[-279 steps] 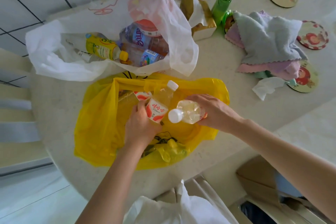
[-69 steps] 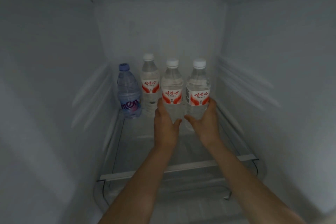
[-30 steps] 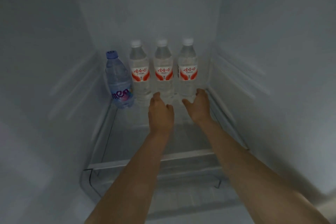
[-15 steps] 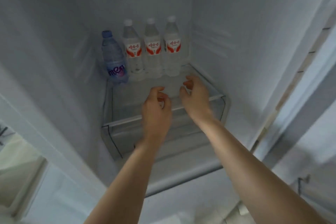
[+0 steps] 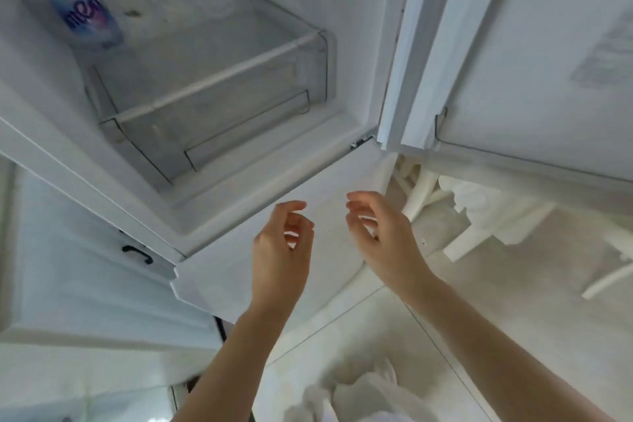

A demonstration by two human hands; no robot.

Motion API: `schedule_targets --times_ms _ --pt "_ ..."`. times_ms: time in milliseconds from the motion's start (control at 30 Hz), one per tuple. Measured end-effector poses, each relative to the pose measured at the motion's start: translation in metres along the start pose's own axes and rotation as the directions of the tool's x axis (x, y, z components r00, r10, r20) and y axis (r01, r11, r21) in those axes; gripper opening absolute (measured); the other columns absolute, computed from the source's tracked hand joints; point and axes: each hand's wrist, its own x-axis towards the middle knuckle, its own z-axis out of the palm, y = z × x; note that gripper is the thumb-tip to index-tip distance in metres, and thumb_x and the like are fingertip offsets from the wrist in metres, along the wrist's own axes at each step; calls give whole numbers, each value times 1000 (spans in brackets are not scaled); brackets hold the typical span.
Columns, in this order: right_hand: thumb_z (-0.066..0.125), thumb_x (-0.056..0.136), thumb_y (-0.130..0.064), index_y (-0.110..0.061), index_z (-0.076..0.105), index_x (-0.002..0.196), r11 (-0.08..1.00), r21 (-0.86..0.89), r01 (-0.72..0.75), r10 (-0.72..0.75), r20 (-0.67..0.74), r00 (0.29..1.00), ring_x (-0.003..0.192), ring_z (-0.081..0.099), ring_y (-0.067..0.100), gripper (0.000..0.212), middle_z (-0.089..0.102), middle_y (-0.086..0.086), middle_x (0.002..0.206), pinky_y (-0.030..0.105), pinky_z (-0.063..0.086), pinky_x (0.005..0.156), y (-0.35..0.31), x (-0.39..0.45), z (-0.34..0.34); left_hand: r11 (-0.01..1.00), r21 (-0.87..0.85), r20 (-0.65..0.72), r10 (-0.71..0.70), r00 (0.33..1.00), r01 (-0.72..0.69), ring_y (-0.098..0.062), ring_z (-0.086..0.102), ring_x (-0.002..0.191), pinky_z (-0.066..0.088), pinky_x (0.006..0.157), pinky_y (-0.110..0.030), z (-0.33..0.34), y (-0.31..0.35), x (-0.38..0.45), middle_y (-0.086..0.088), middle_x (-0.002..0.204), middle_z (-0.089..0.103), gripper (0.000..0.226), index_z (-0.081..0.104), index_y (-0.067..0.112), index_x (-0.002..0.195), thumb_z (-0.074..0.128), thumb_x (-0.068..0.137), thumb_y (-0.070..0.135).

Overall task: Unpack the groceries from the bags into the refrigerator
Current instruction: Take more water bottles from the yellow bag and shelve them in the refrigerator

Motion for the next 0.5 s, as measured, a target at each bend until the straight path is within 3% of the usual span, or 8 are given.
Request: schedule_targets --times_ms 133,267,367,500 --pt "58 92 -14 -10 59 116 987 -70 -146 147 4 989 98 63 7 24 65 -1 106 33 53 90 27 -66 -24 998 22 215 -62 975 59 -4 64 76 50 67 -11 26 -12 -57 9 79 68 25 58 31 103 57 92 9" --pt "57 91 -13 -18 61 113 939 -96 -331 328 -45 944 89 63 3 23 63 -10 102 34 54 85 53 -126 -50 993 73 419 -117 900 95 -3 64 77 51 69 -16 61 -15 -104 10 79 69 19 60 30 99 53 93 13" --pt "58 91 -16 -27 60 111 890 -86 -447 442 -72 894 89 62 2 23 62 -17 98 35 53 85 72 -171 -77 990 139 564 -102 820 28 -1 62 78 47 66 -10 90 -11 -135 10 79 68 14 60 29 99 53 95 18" --pt "57 93 -19 -25 59 112 831 -78 -550 543 -93 834 92 62 2 20 63 -17 93 34 53 86 97 -230 -124 978 192 684 -71 726 -85 -2 61 78 51 68 -18 133 3 -167 13 79 66 12 64 27 97 55 94 19"
